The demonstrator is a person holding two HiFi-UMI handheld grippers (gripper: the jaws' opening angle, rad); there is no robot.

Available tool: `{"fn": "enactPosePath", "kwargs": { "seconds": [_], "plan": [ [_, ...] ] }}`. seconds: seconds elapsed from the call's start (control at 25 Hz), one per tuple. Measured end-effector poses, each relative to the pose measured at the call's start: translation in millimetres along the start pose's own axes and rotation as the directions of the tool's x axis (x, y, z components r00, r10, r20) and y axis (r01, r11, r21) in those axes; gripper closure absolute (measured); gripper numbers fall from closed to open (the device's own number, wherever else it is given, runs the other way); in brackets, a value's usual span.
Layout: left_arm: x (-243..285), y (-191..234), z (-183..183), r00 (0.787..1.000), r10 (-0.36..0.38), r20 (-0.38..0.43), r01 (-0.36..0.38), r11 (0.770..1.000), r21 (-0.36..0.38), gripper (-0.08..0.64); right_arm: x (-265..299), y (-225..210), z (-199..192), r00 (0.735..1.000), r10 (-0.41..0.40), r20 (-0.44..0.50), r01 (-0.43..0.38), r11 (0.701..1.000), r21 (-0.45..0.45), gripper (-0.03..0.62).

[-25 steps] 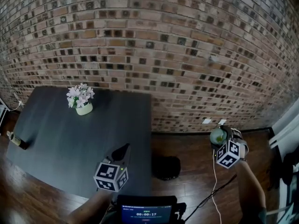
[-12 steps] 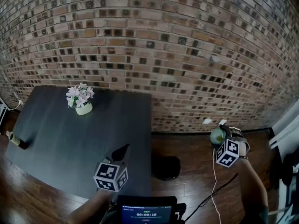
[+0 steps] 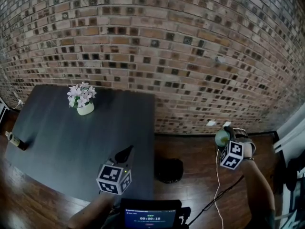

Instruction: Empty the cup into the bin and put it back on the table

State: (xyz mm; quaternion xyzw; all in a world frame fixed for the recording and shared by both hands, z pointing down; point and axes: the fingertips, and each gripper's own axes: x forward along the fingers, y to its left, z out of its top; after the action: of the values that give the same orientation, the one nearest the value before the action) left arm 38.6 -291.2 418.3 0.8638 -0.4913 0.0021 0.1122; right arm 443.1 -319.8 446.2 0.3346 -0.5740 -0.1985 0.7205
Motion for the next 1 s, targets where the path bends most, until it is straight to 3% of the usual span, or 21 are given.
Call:
{"fn": "enactPosePath", "kwargs": {
  "seconds": [1.0],
  "plan": [
    [-7,4,-3,1.000,-0.008,0.003,0.008,1.000,-0.016,0.560,-11,5,16,0.997,0.019,-0.075,-0.032,0.984,-0.177,0.199]
  ]
}}
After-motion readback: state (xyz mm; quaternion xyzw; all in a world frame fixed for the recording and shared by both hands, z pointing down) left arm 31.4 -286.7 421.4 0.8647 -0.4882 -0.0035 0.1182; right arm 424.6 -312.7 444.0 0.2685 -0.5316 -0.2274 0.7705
